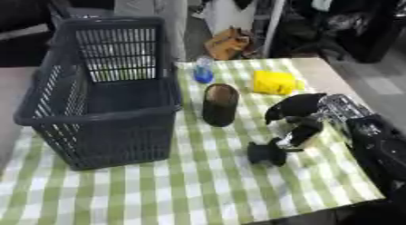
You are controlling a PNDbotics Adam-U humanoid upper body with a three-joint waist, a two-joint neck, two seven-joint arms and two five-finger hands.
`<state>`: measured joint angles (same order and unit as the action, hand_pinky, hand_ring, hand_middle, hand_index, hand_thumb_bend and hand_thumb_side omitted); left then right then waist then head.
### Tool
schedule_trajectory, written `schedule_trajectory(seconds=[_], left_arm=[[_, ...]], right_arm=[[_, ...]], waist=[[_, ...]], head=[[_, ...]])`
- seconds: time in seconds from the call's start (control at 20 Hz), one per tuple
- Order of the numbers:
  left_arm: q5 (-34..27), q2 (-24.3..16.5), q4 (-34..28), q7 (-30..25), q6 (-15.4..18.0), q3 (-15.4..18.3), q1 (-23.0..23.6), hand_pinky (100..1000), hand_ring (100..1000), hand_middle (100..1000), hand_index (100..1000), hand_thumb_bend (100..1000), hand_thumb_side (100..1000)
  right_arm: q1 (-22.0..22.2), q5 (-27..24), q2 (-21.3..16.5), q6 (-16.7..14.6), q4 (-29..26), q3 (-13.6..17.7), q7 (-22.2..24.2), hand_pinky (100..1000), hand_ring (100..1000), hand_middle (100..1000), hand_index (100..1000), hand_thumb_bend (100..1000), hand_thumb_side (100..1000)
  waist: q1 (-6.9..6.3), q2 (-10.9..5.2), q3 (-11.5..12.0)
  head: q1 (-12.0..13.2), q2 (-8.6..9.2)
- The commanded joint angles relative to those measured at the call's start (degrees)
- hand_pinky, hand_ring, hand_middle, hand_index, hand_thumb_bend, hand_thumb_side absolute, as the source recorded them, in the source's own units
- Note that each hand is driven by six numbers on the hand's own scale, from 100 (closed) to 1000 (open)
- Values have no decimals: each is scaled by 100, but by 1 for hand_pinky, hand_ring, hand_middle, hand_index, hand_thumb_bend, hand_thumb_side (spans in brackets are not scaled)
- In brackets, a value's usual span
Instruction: Pick up objects on the table and place them in the box.
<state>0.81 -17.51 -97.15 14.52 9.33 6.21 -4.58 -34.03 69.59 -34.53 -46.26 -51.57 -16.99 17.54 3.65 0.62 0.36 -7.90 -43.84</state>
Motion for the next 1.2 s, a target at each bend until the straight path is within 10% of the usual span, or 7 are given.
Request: schedule_trajectory(seconds=[0.05, 1.2], left_arm=[[-16, -65, -77, -21, 5, 8, -67, 389, 793, 733, 803, 437, 932], [-10, -83, -80, -5, 11, 33, -59, 389, 794, 734, 804, 442, 932]], right_arm=[[-22, 122, -180, -571, -42, -115, 577, 873, 890, 862, 883, 474, 961], [180, -791, -866, -462, -1110, 459, 346, 880, 889, 856, 884, 454, 827]], waist=[[-49, -28, -3], [-49, -16, -44]], head=[[8, -28], [47, -28]])
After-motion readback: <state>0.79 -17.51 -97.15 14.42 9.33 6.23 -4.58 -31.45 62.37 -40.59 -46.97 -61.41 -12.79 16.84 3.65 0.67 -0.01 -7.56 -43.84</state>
